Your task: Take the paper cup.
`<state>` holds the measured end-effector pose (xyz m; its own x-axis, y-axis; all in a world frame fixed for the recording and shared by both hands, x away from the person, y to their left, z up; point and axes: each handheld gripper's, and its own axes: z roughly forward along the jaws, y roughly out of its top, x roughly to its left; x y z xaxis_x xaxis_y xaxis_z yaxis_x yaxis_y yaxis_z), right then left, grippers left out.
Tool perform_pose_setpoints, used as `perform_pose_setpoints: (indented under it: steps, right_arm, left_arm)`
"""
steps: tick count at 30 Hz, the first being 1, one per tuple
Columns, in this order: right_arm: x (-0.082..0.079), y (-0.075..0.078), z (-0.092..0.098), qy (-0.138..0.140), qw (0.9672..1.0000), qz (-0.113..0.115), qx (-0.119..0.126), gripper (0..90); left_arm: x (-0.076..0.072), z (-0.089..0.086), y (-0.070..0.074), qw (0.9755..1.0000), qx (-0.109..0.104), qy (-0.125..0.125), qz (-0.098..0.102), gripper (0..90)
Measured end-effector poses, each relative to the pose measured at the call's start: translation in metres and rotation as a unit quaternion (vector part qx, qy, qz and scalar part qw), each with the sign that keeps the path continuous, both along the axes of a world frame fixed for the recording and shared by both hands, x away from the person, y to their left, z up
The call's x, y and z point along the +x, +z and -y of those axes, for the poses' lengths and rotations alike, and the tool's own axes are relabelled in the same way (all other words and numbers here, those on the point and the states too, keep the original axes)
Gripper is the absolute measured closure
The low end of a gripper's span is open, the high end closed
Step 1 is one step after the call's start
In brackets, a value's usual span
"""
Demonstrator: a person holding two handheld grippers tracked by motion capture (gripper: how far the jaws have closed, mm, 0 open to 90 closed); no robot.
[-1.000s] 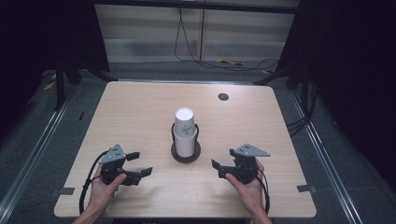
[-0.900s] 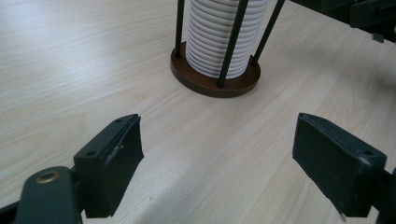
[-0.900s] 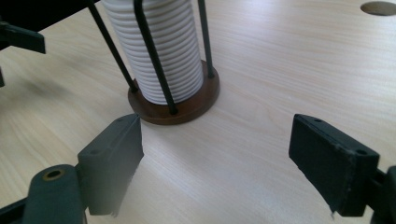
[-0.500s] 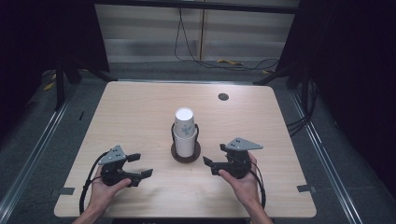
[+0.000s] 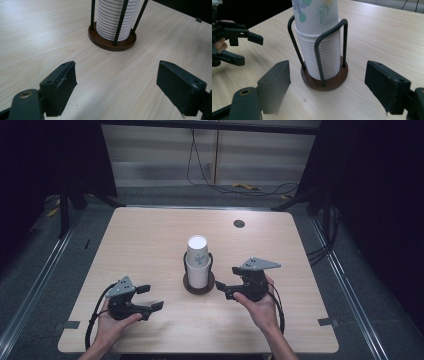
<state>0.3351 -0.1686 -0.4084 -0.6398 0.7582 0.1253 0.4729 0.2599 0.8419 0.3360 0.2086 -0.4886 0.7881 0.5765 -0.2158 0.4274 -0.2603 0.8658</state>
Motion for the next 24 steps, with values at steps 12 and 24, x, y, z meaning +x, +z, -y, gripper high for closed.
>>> perform_pose_setpoints:
  steps: [12, 24]
  right_arm:
    - [0.014, 0.017, -0.021, 0.012, 0.9997, 0.019, 0.004, 19.5]
    - [0.040, 0.028, -0.029, 0.041, 0.9991, -0.009, 0.006, 24.0]
  left_arm:
    - [0.000, -0.002, -0.001, 0.9999, 0.008, 0.000, -0.006, 16.7]
    - [0.000, -0.002, -0.002, 0.9999, 0.007, 0.001, -0.012, 16.9]
